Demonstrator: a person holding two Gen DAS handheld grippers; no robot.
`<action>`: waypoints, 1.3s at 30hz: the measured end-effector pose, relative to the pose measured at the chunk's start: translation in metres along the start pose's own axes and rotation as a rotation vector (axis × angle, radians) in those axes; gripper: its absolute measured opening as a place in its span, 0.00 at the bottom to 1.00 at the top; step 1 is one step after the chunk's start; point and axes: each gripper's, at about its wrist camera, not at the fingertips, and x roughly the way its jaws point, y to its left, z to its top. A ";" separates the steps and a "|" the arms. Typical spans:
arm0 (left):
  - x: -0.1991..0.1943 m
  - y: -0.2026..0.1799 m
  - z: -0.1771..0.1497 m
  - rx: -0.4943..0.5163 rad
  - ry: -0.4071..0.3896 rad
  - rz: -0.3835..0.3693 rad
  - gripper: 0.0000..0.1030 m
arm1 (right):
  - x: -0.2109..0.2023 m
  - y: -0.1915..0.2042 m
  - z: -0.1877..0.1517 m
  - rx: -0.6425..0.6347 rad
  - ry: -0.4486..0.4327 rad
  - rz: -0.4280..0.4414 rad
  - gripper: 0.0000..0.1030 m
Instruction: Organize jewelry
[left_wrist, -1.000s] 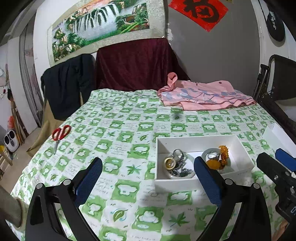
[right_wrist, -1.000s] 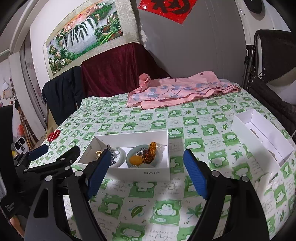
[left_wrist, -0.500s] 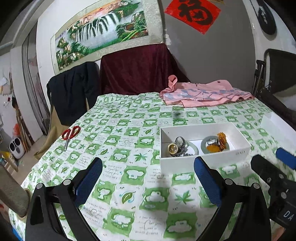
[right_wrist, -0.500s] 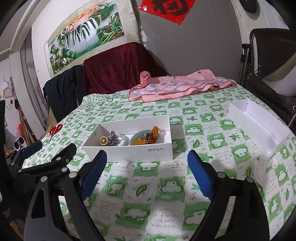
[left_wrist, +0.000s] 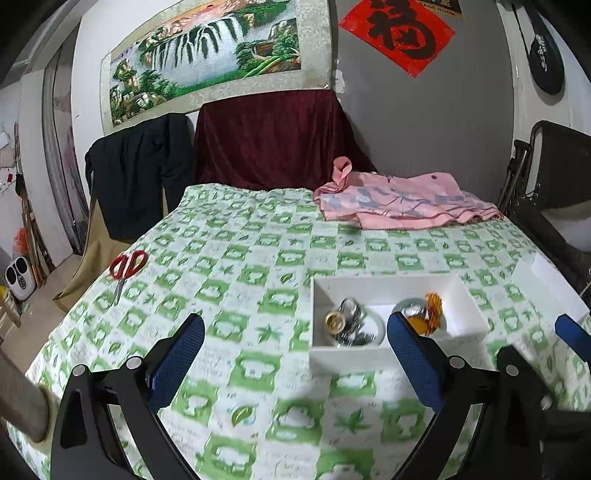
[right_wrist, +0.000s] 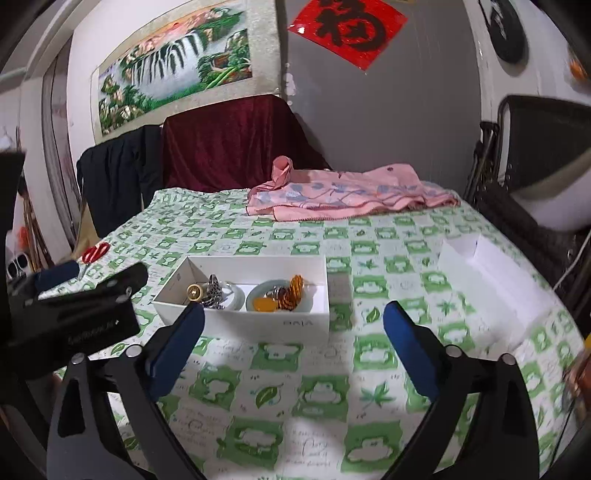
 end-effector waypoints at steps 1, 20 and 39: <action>0.002 -0.002 0.000 0.002 0.000 -0.001 0.95 | 0.002 -0.001 -0.001 0.002 0.003 -0.001 0.91; 0.029 -0.015 0.006 0.049 0.021 -0.005 0.95 | 0.033 -0.021 0.009 0.091 0.105 0.068 0.91; 0.013 -0.017 -0.019 0.099 -0.018 0.049 0.95 | 0.026 -0.022 -0.016 0.094 0.112 0.059 0.91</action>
